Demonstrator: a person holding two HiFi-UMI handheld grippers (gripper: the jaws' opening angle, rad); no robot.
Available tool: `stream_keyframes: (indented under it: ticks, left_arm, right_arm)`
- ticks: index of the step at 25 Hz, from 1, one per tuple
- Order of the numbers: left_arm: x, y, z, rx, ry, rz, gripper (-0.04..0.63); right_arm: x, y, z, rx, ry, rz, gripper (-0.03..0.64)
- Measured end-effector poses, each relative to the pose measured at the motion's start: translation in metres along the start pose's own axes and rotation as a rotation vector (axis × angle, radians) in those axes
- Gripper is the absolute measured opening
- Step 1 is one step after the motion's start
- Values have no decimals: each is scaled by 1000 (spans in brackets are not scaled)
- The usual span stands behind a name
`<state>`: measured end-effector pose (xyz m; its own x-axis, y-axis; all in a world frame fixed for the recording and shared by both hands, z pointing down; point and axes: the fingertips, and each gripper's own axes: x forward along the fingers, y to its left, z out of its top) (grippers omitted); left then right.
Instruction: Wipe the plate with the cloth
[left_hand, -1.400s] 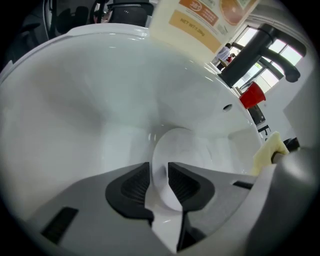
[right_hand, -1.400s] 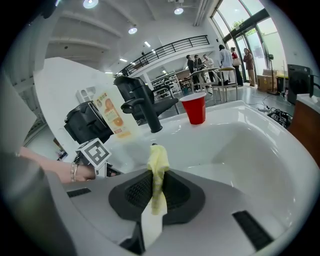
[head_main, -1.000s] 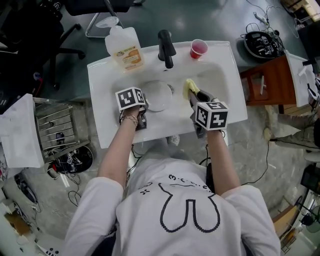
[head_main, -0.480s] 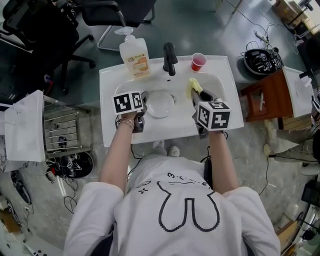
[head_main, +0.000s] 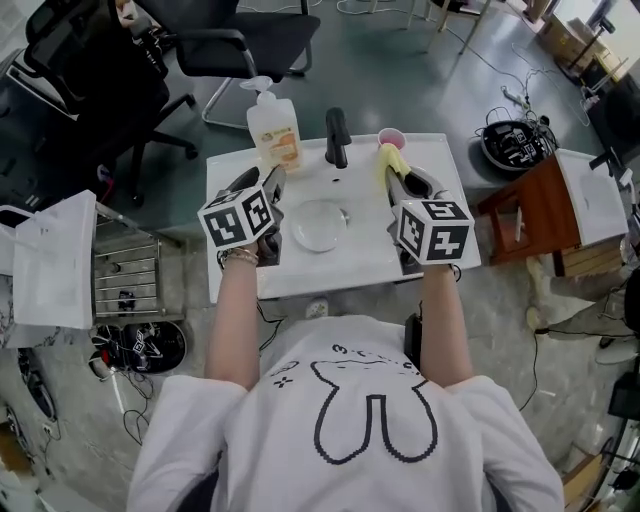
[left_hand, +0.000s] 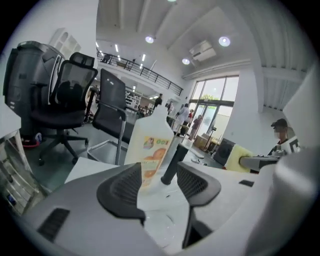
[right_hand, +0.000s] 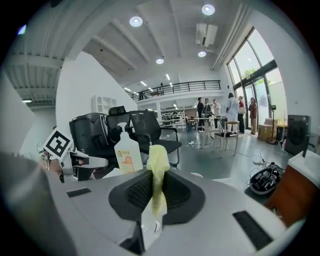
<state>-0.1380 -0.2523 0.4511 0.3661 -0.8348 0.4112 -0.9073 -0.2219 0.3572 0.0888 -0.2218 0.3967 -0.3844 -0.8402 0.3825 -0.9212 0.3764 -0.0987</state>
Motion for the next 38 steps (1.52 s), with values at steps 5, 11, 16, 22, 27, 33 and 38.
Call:
stream_keyframes:
  ticks: [5, 11, 16, 22, 27, 33, 38]
  left_arm:
    - [-32, -20, 54, 136, -200, -25, 225]
    - [-68, -50, 107, 337, -387, -43, 224]
    - [-94, -71, 139, 469, -511, -34, 204]
    - [-122, -80, 167, 531, -634, -4, 14]
    - [-131, -90, 173, 576, -653, -10, 11]
    - [-140, -92, 184, 591, -670, -9, 11]
    - [-142, -93, 190, 613, -673, -7, 11]
  right_arm:
    - [-14, 5, 34, -52, -90, 12, 51]
    - [-33, 9, 80, -87, -227, 27, 51]
    - [-56, 12, 119, -161, -354, 3, 51]
    - [-70, 23, 142, -246, -417, -15, 51]
    - [-74, 25, 148, -266, -430, -22, 51]
    - [-80, 32, 160, -299, -443, -25, 51]
    - [-80, 33, 164, -323, -444, -31, 51]
